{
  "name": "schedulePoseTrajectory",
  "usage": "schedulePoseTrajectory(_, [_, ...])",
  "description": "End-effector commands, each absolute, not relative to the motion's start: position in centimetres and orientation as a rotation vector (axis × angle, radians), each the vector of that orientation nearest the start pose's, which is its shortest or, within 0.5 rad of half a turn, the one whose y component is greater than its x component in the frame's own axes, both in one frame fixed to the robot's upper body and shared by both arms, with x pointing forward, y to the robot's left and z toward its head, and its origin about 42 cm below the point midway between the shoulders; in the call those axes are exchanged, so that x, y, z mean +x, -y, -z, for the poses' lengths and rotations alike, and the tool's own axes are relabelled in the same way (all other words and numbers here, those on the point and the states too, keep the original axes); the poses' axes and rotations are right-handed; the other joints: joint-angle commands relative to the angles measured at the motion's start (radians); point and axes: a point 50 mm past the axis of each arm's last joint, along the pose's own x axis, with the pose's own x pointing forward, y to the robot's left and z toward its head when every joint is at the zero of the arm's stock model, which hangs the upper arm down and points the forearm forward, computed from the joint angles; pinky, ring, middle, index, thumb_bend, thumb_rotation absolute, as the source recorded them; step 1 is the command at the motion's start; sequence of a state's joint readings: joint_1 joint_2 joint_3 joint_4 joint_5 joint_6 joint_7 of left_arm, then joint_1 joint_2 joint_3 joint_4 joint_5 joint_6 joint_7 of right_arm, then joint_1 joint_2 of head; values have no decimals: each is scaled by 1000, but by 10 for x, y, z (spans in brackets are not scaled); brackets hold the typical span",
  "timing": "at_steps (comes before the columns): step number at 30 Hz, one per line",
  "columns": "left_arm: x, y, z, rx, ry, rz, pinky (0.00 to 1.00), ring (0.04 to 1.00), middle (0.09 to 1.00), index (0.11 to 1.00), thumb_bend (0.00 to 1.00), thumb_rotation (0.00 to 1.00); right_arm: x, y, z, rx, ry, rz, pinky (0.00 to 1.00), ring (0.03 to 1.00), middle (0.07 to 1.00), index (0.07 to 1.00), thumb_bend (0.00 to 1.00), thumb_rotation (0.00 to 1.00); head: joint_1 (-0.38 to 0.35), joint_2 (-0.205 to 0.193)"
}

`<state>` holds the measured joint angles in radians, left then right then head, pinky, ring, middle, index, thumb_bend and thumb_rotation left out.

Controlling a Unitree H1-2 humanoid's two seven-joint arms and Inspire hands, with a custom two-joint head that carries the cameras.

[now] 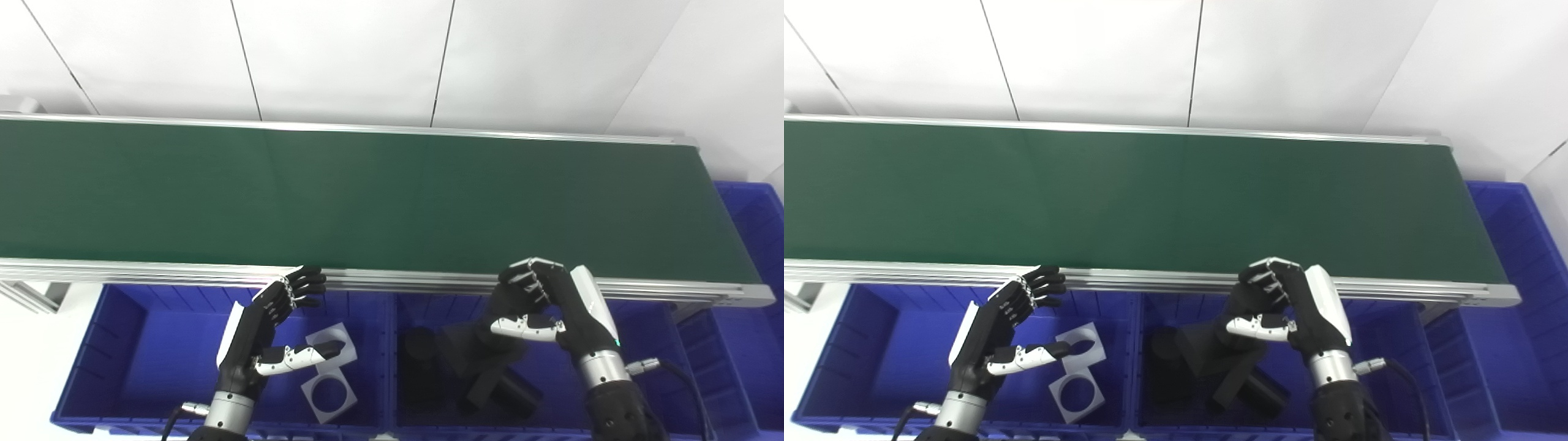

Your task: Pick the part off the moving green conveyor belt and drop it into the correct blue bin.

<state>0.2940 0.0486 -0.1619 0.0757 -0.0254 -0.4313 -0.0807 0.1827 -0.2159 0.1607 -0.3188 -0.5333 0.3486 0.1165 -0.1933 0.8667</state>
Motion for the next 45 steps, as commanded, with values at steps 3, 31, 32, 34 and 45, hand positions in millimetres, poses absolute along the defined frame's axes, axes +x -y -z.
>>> schedulePoseTrajectory(3, [173, -195, -51, -34, 142, 170, 648, 710, 740, 753, 885, 270, 227, 244, -112, -834, -162, -119, 303, 365, 475, 564, 506, 0, 10, 4])
schedulePoseTrajectory(31, [178, -199, -56, 58, 167, 270, 709, 760, 792, 804, 868, 250, 167, 188, -97, -541, 64, -316, 816, 936, 988, 1000, 901, 419, 21, 3])
schedulePoseTrajectory(32, [178, -199, -55, 54, 161, 269, 710, 760, 792, 804, 868, 249, 166, 188, -96, -517, 73, -320, 814, 933, 986, 1000, 902, 418, 25, 0])
schedulePoseTrajectory(34, [176, -199, -53, 52, 152, 265, 716, 761, 792, 804, 870, 251, 165, 189, -94, -472, 84, -323, 824, 919, 968, 999, 905, 426, 32, -3])
schedulePoseTrajectory(45, [170, -198, -47, 59, 128, 258, 726, 769, 797, 804, 872, 257, 164, 192, -88, -320, 46, -306, 812, 888, 913, 959, 877, 357, 41, -19])
